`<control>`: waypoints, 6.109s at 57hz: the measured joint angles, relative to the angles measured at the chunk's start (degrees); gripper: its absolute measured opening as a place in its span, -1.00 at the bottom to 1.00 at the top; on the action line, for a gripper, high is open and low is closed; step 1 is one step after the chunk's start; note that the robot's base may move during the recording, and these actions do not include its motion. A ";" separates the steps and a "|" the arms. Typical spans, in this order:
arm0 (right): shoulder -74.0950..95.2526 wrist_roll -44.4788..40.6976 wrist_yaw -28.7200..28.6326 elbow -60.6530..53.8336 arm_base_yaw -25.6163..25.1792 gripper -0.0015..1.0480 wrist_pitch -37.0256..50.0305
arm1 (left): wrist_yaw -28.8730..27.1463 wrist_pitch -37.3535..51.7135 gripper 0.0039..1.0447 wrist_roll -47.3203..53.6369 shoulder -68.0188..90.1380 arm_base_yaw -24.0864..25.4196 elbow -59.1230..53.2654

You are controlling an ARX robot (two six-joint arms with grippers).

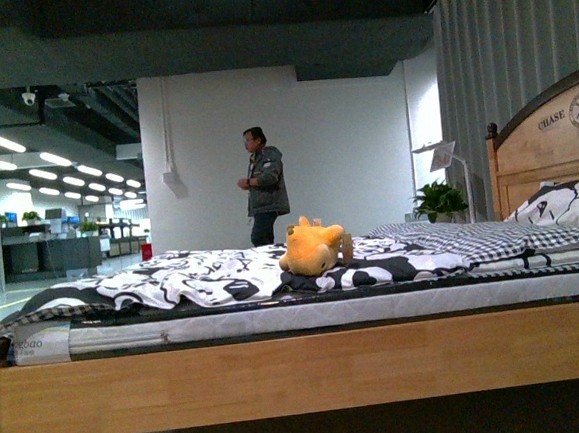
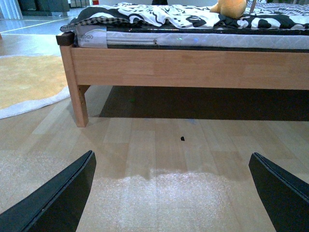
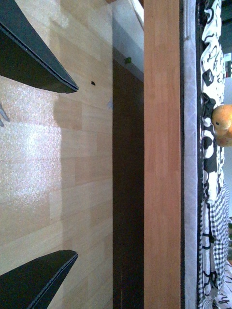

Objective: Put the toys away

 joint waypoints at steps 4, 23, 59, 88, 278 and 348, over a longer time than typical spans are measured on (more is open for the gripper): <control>0.00 0.02 0.00 0.00 0.00 0.87 0.00 | 0.00 0.00 0.88 0.00 0.00 0.00 0.00; 0.00 0.02 0.00 0.00 0.00 0.87 0.00 | 0.00 0.00 0.88 0.02 0.00 0.00 0.00; 0.00 0.00 0.00 0.00 0.00 0.87 0.00 | 0.00 0.00 0.88 0.00 0.00 0.00 0.00; 0.00 0.00 0.00 0.00 0.00 0.87 0.00 | 0.00 0.00 0.88 0.00 0.00 0.00 0.00; 0.09 -0.02 -0.17 0.00 -0.02 0.87 -0.02 | -0.39 -0.02 0.88 0.00 0.00 0.02 0.00; 78.42 -9.03 18.16 27.98 3.06 0.87 69.96 | -0.07 -0.02 0.88 0.00 -0.02 0.02 0.00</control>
